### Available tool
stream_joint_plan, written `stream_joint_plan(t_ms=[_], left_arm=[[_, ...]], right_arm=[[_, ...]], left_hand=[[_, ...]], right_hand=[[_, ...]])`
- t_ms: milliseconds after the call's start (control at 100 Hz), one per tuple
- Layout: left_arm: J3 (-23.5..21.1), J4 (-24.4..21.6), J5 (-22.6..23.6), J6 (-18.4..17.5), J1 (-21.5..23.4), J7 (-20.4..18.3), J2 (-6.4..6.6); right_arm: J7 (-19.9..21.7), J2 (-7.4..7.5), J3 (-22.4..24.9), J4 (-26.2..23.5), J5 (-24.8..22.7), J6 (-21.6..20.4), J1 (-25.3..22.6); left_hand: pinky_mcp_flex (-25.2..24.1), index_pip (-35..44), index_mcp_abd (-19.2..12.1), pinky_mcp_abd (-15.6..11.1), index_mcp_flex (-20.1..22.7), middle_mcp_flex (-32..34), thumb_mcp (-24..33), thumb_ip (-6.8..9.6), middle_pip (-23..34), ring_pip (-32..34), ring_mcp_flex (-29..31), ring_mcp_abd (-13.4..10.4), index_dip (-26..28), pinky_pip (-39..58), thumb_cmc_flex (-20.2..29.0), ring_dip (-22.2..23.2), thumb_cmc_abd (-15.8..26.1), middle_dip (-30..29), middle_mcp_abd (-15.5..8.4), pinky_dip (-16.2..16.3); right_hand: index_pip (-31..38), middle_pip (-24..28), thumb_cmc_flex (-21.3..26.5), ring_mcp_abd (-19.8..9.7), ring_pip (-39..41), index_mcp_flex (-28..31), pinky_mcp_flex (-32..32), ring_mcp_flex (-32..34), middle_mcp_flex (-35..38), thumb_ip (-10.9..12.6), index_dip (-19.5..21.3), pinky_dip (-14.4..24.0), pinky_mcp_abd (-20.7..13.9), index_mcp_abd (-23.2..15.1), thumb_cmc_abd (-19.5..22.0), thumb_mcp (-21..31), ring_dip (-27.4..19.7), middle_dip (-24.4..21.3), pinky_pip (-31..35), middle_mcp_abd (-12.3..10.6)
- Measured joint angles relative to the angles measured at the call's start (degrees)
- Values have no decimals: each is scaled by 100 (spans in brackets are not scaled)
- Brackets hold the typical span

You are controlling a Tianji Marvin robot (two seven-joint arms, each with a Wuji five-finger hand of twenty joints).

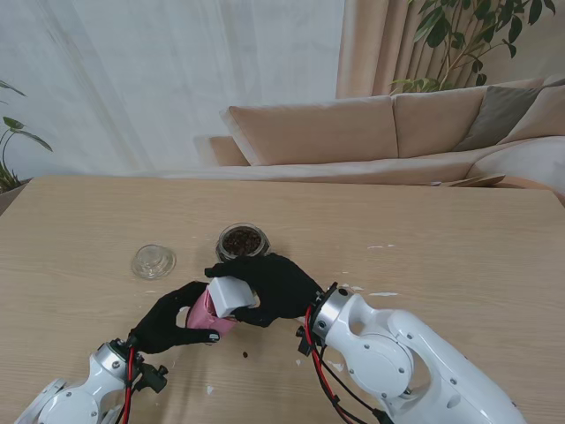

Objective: Portion coffee beans from the glass jar into the coffee jar

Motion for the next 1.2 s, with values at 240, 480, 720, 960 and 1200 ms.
stream_joint_plan(t_ms=[240, 480, 720, 960, 1200], left_arm=[[-15, -11, -32, -19, 1, 11, -4], [-37, -13, -69, -41, 1, 17, -8], [-48, -13, -91, -49, 1, 28, -11], [-52, -12, -108, -62, 1, 19, -11], [-53, -7, -111, -85, -2, 15, -11]], right_arm=[[301, 57, 36, -234, -54, 330, -55], [212, 59, 82, -325, -330, 430, -148], [-26, 39, 99, -340, -462, 540, -213], [-174, 0, -65, -268, -484, 775, -114], [-321, -43, -184, -194, -520, 1040, -41]], left_hand=[[0, 0, 0, 0, 0, 0, 0, -1, 0, 0, 0, 0, 0, 0, 0, 0, 0, 0, 0, 0], [1, 0, 0, 0, 0, 0, 0, -1, 0, 0, 0, -1, 0, 0, 0, 0, 0, 0, 0, 0], [1, 0, 0, 0, 0, 0, 0, -2, 0, 0, 0, -1, 0, 0, 0, 0, 0, 0, 0, 0], [1, 0, 0, 0, 0, 0, 0, -2, 0, -1, 0, -1, 0, 0, 0, 0, 0, 1, 0, 0], [0, 0, -37, 0, 5, 1, 0, -5, 0, -35, 0, -1, -1, 0, 0, 0, 0, 3, 0, 0]], right_hand=[[-407, -227, -686, 288, -229, -628, -469, -723, -827, 13, -221, 70, 250, 233, 75, -586, -55, -155, -142, 128], [-460, 142, -724, 289, -199, -772, -520, -858, -1113, 25, 105, 345, 248, 226, 121, -672, -55, 13, -142, 108], [378, 855, -438, 281, 360, -644, -212, -698, -873, 44, 987, 601, 224, 197, 124, -417, 215, 579, 180, -15], [2011, 1574, -713, 272, 1127, -671, 2, -522, -650, 35, 2358, 758, 219, 66, 119, -431, 636, 1326, 561, -149], [3333, 1764, -1638, 271, 1322, -677, -13, -516, -649, 46, 2888, 815, 221, 217, 549, -1097, 716, 1532, 699, -128]])
